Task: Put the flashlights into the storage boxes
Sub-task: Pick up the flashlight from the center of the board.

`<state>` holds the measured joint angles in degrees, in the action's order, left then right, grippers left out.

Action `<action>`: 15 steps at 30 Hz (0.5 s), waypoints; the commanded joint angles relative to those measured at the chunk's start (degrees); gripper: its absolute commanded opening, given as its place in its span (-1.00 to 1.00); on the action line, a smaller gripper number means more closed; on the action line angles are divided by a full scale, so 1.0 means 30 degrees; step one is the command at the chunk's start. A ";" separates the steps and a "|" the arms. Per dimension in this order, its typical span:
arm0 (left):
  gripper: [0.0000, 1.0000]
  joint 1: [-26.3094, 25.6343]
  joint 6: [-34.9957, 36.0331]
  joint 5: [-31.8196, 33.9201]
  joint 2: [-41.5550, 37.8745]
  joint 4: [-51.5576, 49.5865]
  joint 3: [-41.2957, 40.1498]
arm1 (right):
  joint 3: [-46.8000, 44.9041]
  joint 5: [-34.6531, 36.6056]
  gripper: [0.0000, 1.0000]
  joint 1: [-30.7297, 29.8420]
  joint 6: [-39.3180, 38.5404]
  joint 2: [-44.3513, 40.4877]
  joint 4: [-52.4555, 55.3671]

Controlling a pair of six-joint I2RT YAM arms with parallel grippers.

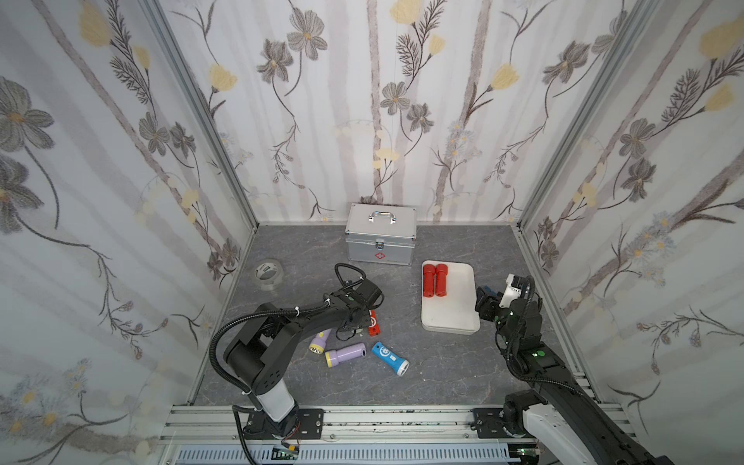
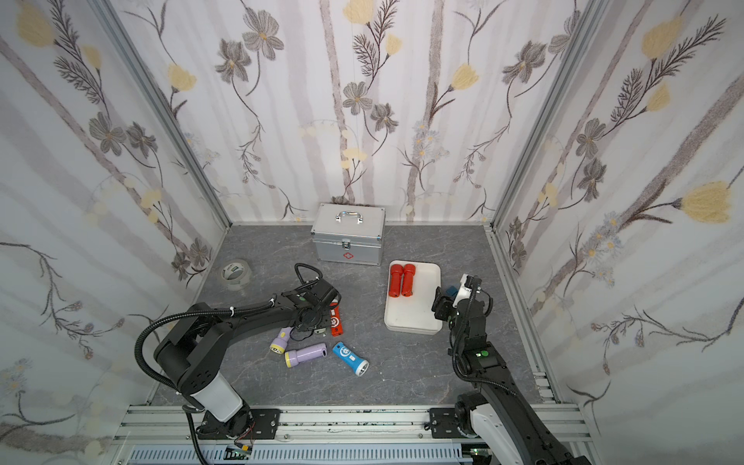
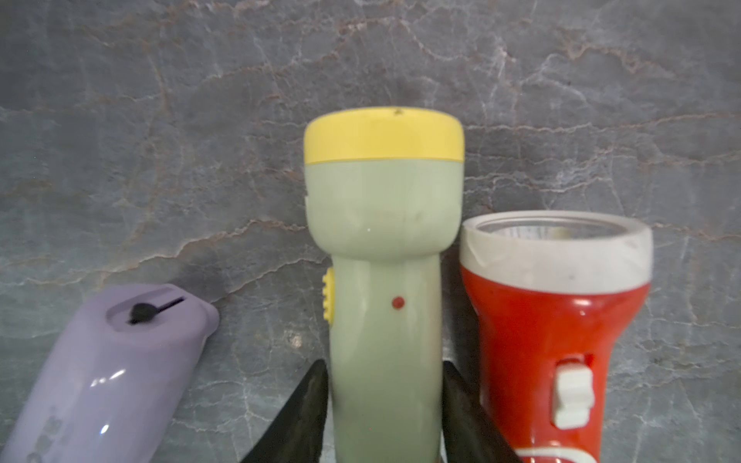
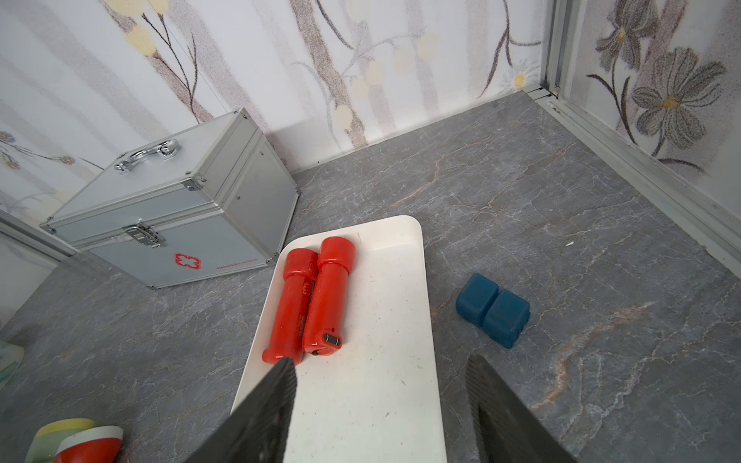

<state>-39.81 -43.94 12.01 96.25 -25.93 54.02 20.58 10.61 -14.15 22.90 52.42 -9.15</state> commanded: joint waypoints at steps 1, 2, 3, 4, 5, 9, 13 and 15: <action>-0.19 -0.0004 -0.0312 0.0492 -0.0013 -0.0222 0.0020 | -0.0006 0.0257 0.36 0.0066 0.0033 -0.0043 -0.0785; -0.22 -0.0008 -0.0236 0.0587 -0.0071 -0.0322 0.0012 | -0.0028 0.0225 0.36 0.0059 0.0025 -0.0043 -0.0799; -0.25 -0.0002 -0.0220 0.0759 -0.0126 -0.0469 0.0030 | -0.0033 0.0199 0.36 0.0059 0.0038 -0.0043 -0.0797; -0.28 -0.0015 -0.0155 0.0870 -0.0218 -0.0587 0.0067 | -0.0017 0.0157 0.36 0.0087 0.0042 -0.0036 -0.0804; -0.30 -0.0031 -0.0104 0.0945 -0.0310 -0.0666 0.0092 | -0.0032 0.0153 0.36 0.0081 0.0044 -0.0043 -0.0818; -0.31 -0.0158 0.0241 0.1495 -0.1044 -0.1609 0.0596 | -0.0048 0.0096 0.36 0.0089 0.0044 -0.0101 -0.0803; -0.31 -0.0785 0.0962 0.2255 -0.2090 -0.3144 0.2112 | -0.0048 0.0235 0.36 0.0184 0.0238 -0.0021 -0.0675; -0.31 -0.1327 0.1462 0.2396 -0.2347 -0.3497 0.3149 | -0.0029 0.0283 0.36 0.0341 0.0433 0.0123 -0.0554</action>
<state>-42.59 -41.91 16.40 90.30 -33.34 60.71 20.51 10.59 -13.50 22.94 52.34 -9.13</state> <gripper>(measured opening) 0.379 0.682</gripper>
